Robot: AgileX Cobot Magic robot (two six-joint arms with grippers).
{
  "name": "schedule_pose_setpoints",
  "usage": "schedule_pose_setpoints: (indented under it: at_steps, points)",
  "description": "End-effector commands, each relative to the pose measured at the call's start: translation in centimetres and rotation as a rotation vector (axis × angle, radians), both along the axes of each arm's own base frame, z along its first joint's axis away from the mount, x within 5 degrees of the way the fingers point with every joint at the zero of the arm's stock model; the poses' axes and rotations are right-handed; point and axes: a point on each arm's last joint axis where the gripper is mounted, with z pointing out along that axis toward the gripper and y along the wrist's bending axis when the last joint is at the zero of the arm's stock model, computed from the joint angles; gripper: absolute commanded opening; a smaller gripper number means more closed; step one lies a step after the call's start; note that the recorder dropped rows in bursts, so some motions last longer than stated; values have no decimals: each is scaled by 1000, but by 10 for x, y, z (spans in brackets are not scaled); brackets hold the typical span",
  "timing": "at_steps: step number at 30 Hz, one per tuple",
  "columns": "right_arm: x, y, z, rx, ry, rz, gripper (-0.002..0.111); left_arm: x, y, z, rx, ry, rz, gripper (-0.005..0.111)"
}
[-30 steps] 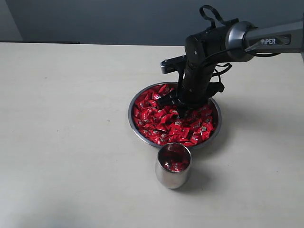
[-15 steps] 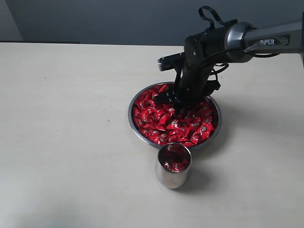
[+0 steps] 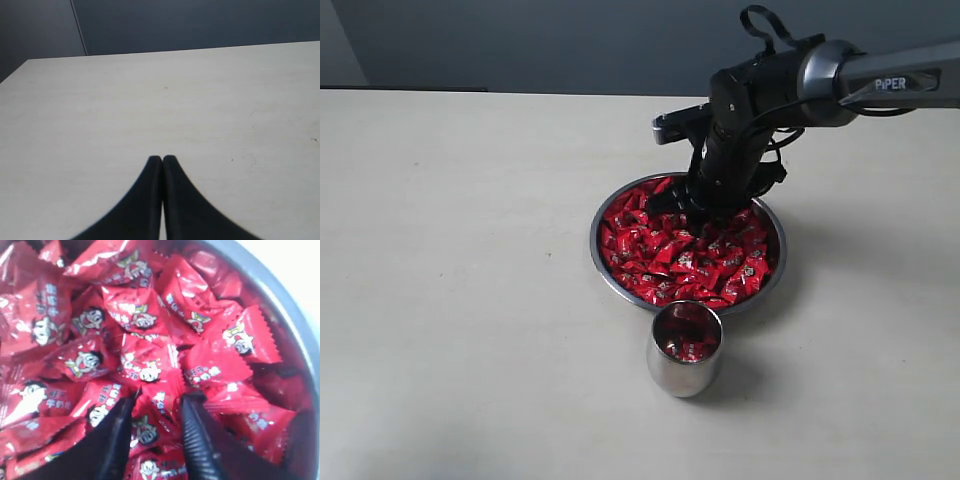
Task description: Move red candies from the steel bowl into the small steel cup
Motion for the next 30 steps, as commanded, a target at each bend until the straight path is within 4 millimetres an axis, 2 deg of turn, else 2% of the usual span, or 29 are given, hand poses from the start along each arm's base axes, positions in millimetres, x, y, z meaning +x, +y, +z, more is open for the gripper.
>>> schedule_pose_setpoints:
  at_steps: [1,4,16,24,30]
  points:
    - [0,-5,28,3,-67,22,34,0,0,0,2,-12,2,0]
    - [-3,-8,35,-14,-53,22,34,0,0,0,2,-12,2,0]
    - [-14,-17,31,-116,83,-2,34,0,0,0,2,-12,2,0]
    - [-17,-14,31,-80,112,-36,34,0,0,0,2,-12,2,0]
    - [-13,-14,31,-15,90,-320,34,0,0,0,2,-12,2,0]
